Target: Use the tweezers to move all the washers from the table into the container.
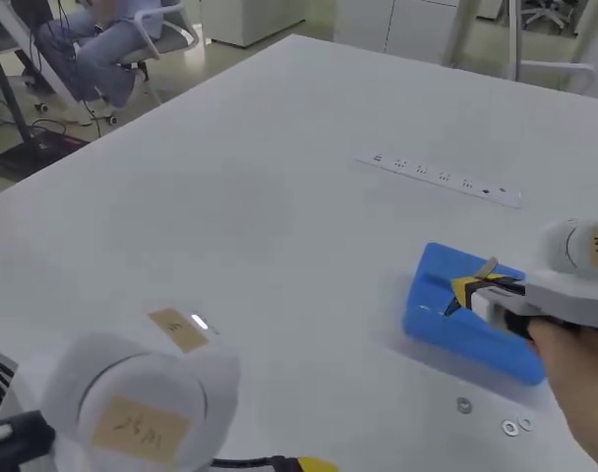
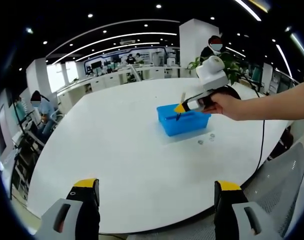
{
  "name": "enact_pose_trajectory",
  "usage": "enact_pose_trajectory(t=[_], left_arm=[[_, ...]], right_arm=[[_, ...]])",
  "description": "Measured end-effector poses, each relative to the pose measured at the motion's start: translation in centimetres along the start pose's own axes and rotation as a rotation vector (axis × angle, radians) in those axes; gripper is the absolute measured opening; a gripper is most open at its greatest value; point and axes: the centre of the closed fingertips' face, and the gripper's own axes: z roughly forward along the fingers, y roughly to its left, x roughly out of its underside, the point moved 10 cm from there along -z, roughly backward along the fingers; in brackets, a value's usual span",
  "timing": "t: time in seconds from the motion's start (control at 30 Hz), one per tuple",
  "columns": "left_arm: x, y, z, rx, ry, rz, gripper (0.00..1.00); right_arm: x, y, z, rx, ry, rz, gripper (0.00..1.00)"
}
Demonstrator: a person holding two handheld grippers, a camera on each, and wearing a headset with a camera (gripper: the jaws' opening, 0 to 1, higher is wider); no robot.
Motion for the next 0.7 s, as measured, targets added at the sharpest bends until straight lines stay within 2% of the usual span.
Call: enact_pose_trajectory(t=[0.3, 0.5, 0.7], left_arm=[[0.1, 0.0, -0.1, -0.004, 0.0, -0.003, 0.98], [0.0, 0.2, -0.2, -0.011, -0.007, -0.006, 0.98], [-0.2, 0.1, -0.4, -0.013, -0.021, -0.003, 0.97]], right_arm=[[0.2, -0.1, 0.3, 0.009, 0.007, -0.005, 0.02], [0.0, -0.1, 0.1, 0.01, 0.014, -0.06, 0.03], [-1.3, -0.4, -2.1, -0.007, -0.055, -0.038, 0.03]])
